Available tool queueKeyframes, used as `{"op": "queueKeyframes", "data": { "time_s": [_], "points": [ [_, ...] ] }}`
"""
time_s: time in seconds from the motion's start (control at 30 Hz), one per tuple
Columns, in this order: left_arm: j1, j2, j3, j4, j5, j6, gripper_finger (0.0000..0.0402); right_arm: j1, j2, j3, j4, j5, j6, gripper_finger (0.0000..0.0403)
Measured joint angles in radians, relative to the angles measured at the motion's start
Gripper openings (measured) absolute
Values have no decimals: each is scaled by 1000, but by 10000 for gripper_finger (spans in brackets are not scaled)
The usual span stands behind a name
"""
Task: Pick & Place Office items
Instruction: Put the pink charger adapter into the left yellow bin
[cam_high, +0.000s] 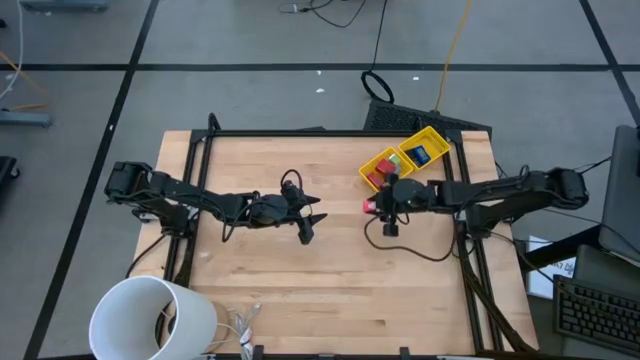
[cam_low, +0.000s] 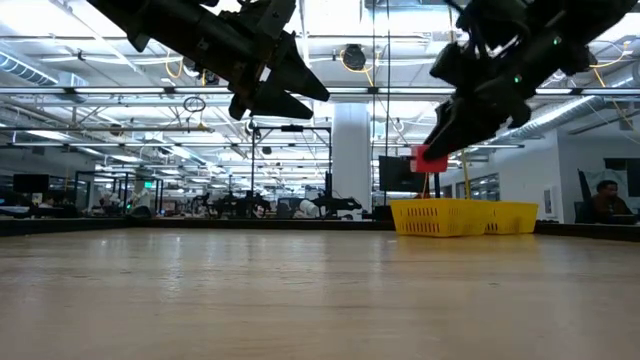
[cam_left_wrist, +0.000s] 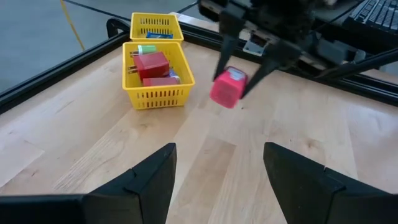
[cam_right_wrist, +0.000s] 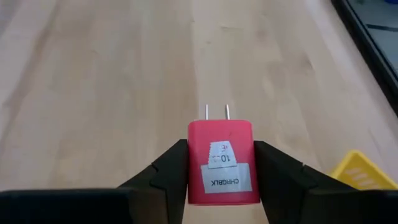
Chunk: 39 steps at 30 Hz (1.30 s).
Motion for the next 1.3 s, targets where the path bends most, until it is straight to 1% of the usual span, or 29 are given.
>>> {"op": "queueKeyframes", "data": {
  "time_s": [0.13, 0.27, 0.37, 0.53, 0.6, 0.8, 0.97, 1.23, 1.3],
  "points": [
    [0, 0, 0, 0, 0, 0, 241, -69, 1, -70, 117, -4, -1, 143],
    [0, 0, 0, -1, 0, -1, 241, -161, 1, -132, 219, -4, 41, 143],
    [0, 0, 0, -1, 0, -1, 241, -223, 1, -145, 226, 18, 66, 143],
    [0, 0, 0, -1, 0, -1, 241, -298, 1, -162, 226, 157, 114, 143],
    [0, 0, 0, -1, 0, -1, 241, -326, 1, -171, 226, 183, 131, 143],
    [0, 0, 0, -1, 0, -1, 241, -417, 0, -189, 229, 186, 184, 143],
    [0, 0, 0, -1, 0, -1, 241, -472, -1, -205, 235, 187, 207, 143],
    [0, 0, 0, -1, 0, -2, 241, -498, -1, -207, 202, 194, 210, 143],
    [0, 0, 0, -1, 0, -1, 241, -498, -1, -207, 190, 195, 211, 149]
  ]
}}
